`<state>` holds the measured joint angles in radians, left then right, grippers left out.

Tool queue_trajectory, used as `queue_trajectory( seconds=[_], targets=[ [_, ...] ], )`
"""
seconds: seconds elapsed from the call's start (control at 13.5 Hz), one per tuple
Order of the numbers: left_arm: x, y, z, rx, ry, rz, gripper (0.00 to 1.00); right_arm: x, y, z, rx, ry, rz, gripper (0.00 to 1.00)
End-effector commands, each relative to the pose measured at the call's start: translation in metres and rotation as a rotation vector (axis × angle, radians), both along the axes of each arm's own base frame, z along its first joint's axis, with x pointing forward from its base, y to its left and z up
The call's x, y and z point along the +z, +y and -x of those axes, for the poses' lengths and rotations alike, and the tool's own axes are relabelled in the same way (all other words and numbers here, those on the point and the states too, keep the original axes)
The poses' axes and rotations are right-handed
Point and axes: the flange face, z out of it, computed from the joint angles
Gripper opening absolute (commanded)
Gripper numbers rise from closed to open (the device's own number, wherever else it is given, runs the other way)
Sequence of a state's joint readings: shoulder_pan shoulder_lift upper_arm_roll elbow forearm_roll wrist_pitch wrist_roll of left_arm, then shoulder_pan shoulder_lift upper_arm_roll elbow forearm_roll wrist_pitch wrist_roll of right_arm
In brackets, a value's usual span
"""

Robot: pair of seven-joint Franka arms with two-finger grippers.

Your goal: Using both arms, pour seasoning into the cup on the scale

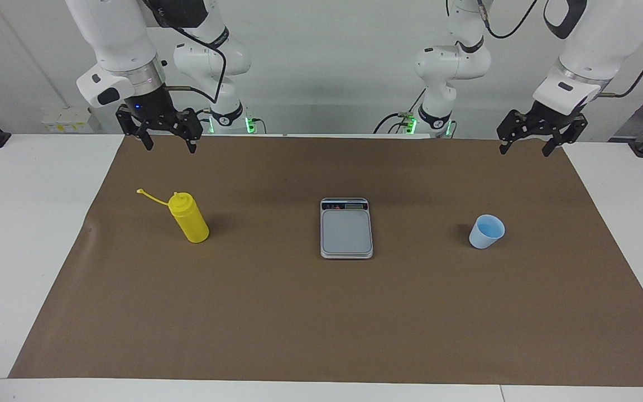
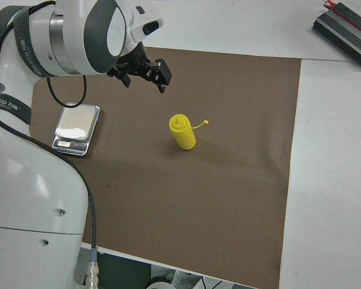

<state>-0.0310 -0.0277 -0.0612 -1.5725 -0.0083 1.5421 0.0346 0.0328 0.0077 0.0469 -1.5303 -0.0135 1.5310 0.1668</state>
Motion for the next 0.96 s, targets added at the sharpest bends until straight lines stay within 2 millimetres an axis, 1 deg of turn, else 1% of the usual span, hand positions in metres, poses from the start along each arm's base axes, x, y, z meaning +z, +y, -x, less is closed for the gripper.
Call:
queue_trajectory(
  seconds=[0.0,0.89],
  targets=[
    [0.0051,0.003,0.0048,-0.006,-0.007,-0.012,1.0,-0.0006,-0.0022,0.0034,0.019,0.013,-0.026,1.0],
    [0.0003,0.0017,0.0035,-0.005,-0.014,0.007,1.0,-0.0006,-0.0039,0.0033,0.016,0.013,-0.026,1.0]
  ],
)
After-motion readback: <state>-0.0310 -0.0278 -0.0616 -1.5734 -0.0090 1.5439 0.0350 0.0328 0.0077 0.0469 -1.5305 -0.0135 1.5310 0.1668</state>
